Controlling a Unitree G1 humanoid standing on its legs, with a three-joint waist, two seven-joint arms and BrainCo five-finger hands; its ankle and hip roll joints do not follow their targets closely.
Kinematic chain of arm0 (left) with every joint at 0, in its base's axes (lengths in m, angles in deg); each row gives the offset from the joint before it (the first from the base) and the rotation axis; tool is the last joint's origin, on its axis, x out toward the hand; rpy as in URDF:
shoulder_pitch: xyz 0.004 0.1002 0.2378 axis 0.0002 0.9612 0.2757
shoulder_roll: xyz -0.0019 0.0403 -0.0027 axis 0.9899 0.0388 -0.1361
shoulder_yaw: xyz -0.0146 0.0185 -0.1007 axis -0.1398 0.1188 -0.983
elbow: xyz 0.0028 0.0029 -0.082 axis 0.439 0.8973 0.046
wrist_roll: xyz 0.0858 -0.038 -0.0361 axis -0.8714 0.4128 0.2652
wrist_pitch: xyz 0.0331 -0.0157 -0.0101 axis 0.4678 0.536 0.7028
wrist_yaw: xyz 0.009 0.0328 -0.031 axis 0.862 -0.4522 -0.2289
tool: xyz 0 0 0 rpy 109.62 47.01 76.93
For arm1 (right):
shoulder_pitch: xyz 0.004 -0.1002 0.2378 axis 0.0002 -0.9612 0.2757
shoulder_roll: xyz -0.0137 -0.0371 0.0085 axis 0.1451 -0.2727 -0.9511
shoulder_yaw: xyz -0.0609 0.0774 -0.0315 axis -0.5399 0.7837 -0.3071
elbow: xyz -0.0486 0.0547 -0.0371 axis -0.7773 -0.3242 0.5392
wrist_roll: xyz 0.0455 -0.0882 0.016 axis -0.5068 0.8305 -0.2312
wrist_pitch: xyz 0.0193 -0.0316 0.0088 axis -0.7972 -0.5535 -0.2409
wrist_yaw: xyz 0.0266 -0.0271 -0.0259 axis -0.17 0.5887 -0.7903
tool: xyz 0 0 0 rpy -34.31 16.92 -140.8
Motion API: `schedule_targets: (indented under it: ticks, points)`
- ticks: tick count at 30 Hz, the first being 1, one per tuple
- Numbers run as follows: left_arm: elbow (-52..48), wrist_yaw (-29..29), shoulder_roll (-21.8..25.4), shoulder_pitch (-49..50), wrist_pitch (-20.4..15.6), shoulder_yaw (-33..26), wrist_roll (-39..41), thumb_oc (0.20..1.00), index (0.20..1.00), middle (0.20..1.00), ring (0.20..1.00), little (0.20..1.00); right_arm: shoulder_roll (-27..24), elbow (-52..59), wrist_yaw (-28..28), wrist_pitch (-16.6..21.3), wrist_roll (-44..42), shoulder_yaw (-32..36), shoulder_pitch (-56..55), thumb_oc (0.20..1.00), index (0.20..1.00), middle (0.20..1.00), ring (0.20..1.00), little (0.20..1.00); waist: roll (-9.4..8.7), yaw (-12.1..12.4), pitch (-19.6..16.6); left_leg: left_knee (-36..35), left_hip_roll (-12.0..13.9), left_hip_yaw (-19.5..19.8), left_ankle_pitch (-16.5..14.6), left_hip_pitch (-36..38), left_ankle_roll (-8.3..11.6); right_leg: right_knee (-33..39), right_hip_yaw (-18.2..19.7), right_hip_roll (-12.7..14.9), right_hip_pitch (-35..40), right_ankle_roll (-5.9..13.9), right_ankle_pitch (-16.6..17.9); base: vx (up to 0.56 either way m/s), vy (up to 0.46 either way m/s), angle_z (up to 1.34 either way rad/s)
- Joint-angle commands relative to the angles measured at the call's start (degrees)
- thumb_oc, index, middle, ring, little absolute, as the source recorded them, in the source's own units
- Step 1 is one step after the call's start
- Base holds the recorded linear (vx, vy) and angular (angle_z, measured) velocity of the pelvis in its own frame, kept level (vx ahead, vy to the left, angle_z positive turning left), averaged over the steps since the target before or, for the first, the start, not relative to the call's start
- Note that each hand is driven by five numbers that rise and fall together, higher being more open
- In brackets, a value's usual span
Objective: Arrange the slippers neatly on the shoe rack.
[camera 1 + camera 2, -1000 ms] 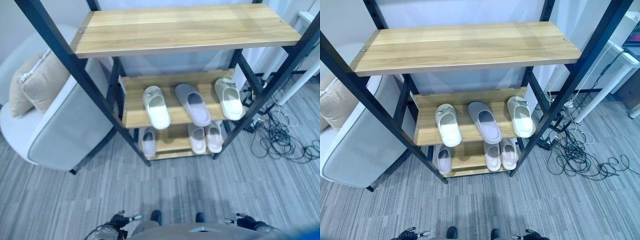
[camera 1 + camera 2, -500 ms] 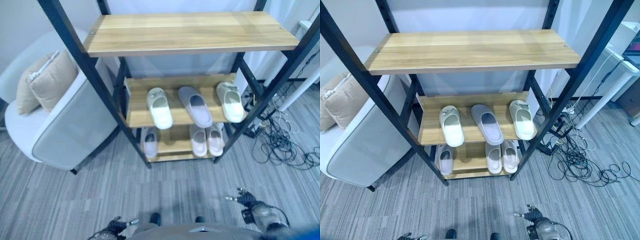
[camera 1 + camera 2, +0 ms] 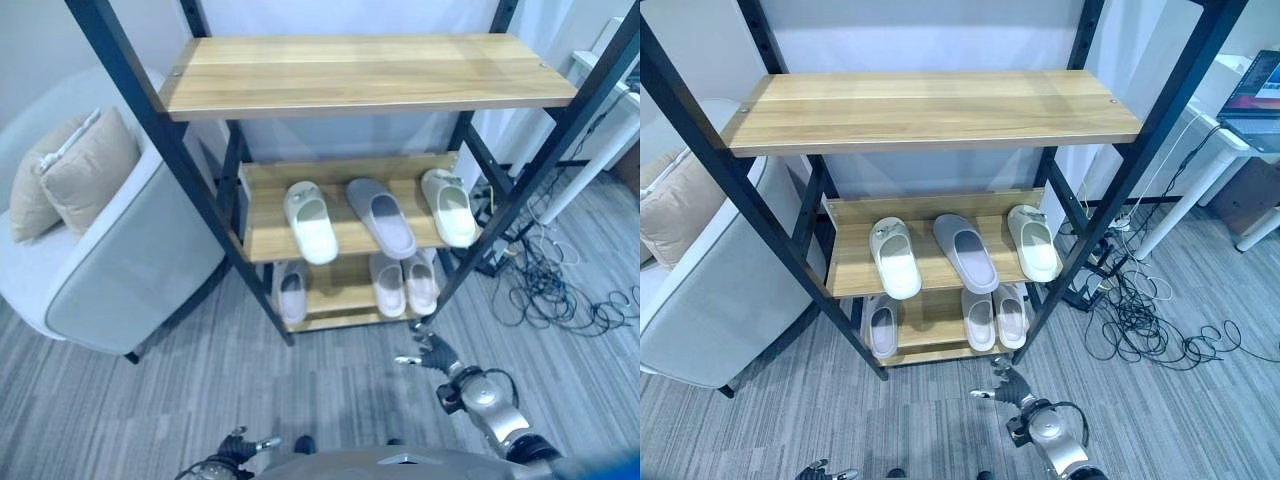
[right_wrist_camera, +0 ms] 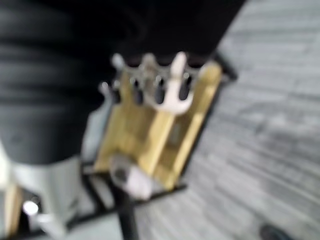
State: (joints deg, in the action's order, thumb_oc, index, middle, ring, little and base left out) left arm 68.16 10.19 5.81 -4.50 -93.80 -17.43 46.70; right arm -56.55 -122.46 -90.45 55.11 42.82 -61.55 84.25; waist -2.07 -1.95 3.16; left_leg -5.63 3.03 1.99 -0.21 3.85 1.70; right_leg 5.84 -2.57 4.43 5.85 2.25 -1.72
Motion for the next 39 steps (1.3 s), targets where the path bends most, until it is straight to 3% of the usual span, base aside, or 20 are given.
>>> schedule_targets:
  ticks: [1, 5, 8, 12, 17, 20, 21, 26, 32, 39]
  points:
    - [5.61, 0.88, -0.34, -4.61, -0.96, 1.51, -2.24, 1.000, 1.000, 1.000, 1.000, 1.000, -1.31, 4.47, -3.86, 1.58, 0.33, -4.37, 3.45, 1.000, 1.000, 1.000, 1.000, 1.000, 0.34, 1.93, -1.18, 0.63, 3.59, 0.29, 0.38, 0.59, 2.77, -1.62, -0.03, 5.09, -0.44, 5.57, 1.51, 0.00, 0.000, 0.00]
    - [5.63, 0.88, -0.53, -4.46, -0.90, 2.70, -3.74, 1.000, 1.000, 1.000, 1.000, 1.000, -3.06, 13.97, -9.39, 1.70, -7.68, -10.56, 6.81, 1.000, 1.000, 1.000, 1.000, 1.000, 0.11, 2.55, -1.09, 0.63, 3.72, 0.56, 0.32, 0.66, 2.93, -1.92, -0.41, 5.14, -0.34, 5.62, 1.11, 0.02, 0.004, 0.01]
    - [5.99, 0.97, -0.69, -4.02, -0.92, 2.50, -4.01, 1.000, 1.000, 1.000, 1.000, 1.000, -6.09, 21.57, -9.06, 3.46, -8.26, -10.37, 9.51, 1.000, 1.000, 1.000, 1.000, 1.000, 0.05, 2.54, -1.04, 0.63, 3.86, 0.62, 0.22, 0.81, 3.04, -2.08, -0.54, 5.13, -0.26, 5.79, 0.96, 0.03, 0.006, 0.06]
    - [6.10, 1.98, -0.83, -3.55, -1.23, 1.76, -4.82, 1.000, 1.000, 1.000, 1.000, 1.000, -10.93, 32.78, -3.55, 7.08, -4.91, -3.14, 11.27, 1.000, 1.000, 1.000, 1.000, 1.000, 0.16, 2.59, -0.89, 0.63, 4.12, 0.71, 0.21, 0.65, 3.04, -2.59, -0.75, 5.07, -0.59, 5.93, 0.57, 0.02, 0.005, 0.01]
    - [5.70, 2.29, -0.92, -2.78, -1.45, 2.00, -5.54, 1.000, 1.000, 1.000, 1.000, 1.000, -13.02, 34.91, 3.24, 8.54, 0.59, 4.20, 12.14, 1.000, 1.000, 1.000, 1.000, 1.000, 0.04, 3.07, -0.78, 0.63, 4.19, 0.96, 0.09, 0.56, 3.01, -2.81, -1.24, 5.01, -0.53, 5.91, 0.32, 0.03, 0.005, 0.00]
    - [4.87, 2.47, -0.65, -2.57, -1.80, 2.47, -5.31, 1.000, 1.000, 1.000, 1.000, 1.000, -12.55, 29.27, 9.65, 8.30, 2.99, 10.37, 14.26, 1.000, 1.000, 1.000, 1.000, 1.000, -0.25, 3.97, -0.18, 0.63, 4.17, 1.46, 0.17, 0.08, 2.94, -2.75, -1.75, 4.88, -0.59, 5.84, 0.23, 0.01, -0.002, 0.03]
    - [4.10, 2.54, -0.09, -3.07, -2.08, 2.97, -4.49, 1.000, 1.000, 1.000, 1.000, 1.000, -13.72, 21.90, 13.79, 7.83, 5.33, 12.33, 18.62, 1.000, 1.000, 1.000, 1.000, 1.000, -0.51, 5.10, 1.37, 0.63, 4.15, 2.39, 0.29, -1.19, 2.99, -2.85, -2.47, 4.73, -1.21, 5.88, -0.08, -0.05, -0.020, 0.09]
    - [3.74, 2.26, 0.83, -3.92, -2.38, 4.29, -3.02, 1.000, 1.000, 1.000, 1.000, 1.000, -14.07, 11.18, 15.90, 7.05, 2.18, 11.45, 26.11, 1.000, 1.000, 1.000, 1.000, 1.000, -1.21, 6.76, 3.29, 0.68, 4.00, 3.69, 1.33, -4.29, 3.10, -3.30, -3.34, 4.60, -3.48, 5.81, 0.18, -0.05, -0.001, 0.17]
    - [3.92, 2.79, 1.23, -4.83, -3.14, 5.29, -0.58, 1.000, 1.000, 1.000, 1.000, 1.000, -17.13, -0.59, 21.80, 6.55, 4.11, 10.23, 38.03, 1.000, 1.000, 1.000, 1.000, 1.000, -2.57, 9.33, 7.50, 2.48, 3.62, 5.28, 2.05, -10.14, 2.97, -3.68, -3.52, 4.95, -7.30, 5.81, 1.23, -0.04, 0.024, 0.13]
    - [4.93, 3.89, 1.61, -5.32, -3.43, 4.59, 0.80, 1.000, 1.000, 1.000, 1.000, 1.000, -21.17, -7.74, 25.67, 5.20, 8.56, 7.33, 46.50, 1.000, 1.000, 1.000, 1.000, 1.000, -3.66, 10.40, 9.23, 4.51, 3.14, 5.20, 1.74, -13.97, 2.79, -3.12, -2.71, 5.17, -9.90, 5.97, 2.26, 0.02, 0.027, 0.05]
